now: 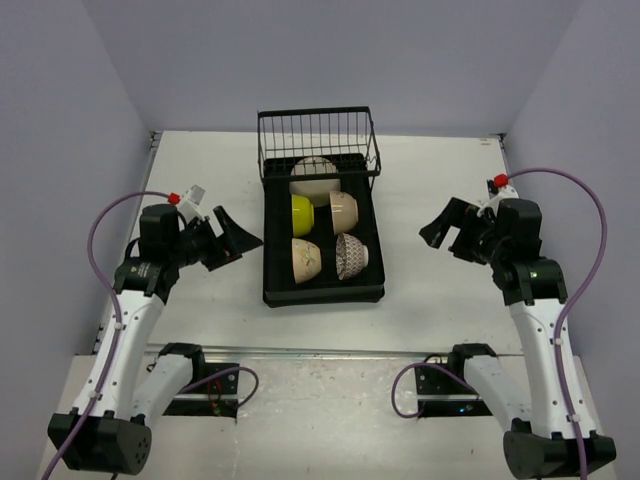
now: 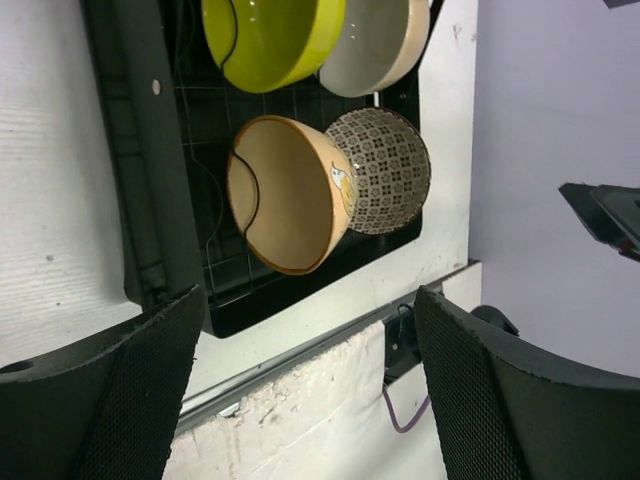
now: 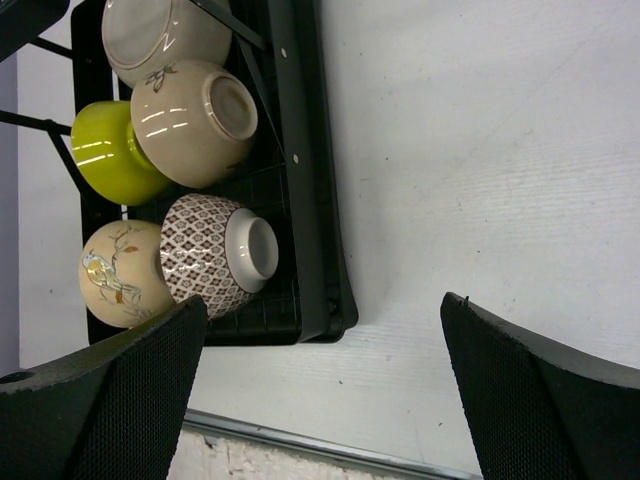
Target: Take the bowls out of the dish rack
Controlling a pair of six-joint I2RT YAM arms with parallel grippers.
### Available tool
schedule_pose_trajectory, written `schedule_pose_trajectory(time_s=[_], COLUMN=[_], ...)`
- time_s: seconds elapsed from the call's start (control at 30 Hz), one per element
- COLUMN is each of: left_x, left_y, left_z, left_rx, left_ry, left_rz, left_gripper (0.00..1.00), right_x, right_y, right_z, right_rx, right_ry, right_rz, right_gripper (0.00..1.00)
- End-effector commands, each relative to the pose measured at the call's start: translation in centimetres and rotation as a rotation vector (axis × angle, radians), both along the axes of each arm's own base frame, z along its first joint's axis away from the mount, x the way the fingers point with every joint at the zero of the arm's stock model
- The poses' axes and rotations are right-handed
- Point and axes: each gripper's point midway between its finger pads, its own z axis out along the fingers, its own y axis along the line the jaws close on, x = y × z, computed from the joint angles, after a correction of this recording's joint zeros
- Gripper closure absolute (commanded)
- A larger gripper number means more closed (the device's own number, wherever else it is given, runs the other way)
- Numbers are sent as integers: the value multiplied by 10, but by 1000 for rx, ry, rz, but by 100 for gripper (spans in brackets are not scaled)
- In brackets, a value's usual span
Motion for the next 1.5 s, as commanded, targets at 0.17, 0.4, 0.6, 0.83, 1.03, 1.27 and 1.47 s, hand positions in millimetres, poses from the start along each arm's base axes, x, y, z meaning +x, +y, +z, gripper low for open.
schedule_pose_trajectory(time_s=[0.17, 0.4, 0.6, 0.83, 1.03, 1.27, 1.47], left_x=[5, 9, 20, 30, 35, 38, 40], left_y=[-34, -76, -82, -87, -90, -99, -105], left_z=[7, -13, -30, -45, -52, -56, -61], left_rx=[-142, -193, -177, -181, -192, -236, -237], left_ry=[-22, 32, 48, 75, 84, 92, 103], left_rz=[-87, -139, -159, -161, -167, -188, -198], left_gripper=[19, 21, 21, 25, 35, 39, 39], right_x=[1, 0, -3, -2, -1, 0, 1], right_y=[8, 7, 5, 6, 6, 6, 5], right_z=[9, 9, 10, 7, 7, 5, -1], right_rx=[29, 25, 17, 18, 17, 13, 9], right_ry=[-42, -42, -47, -43, -45, -40, -29], right_rz=[31, 28, 26, 31, 28, 28, 25], right_gripper=[1, 1, 1, 1, 1, 1, 1])
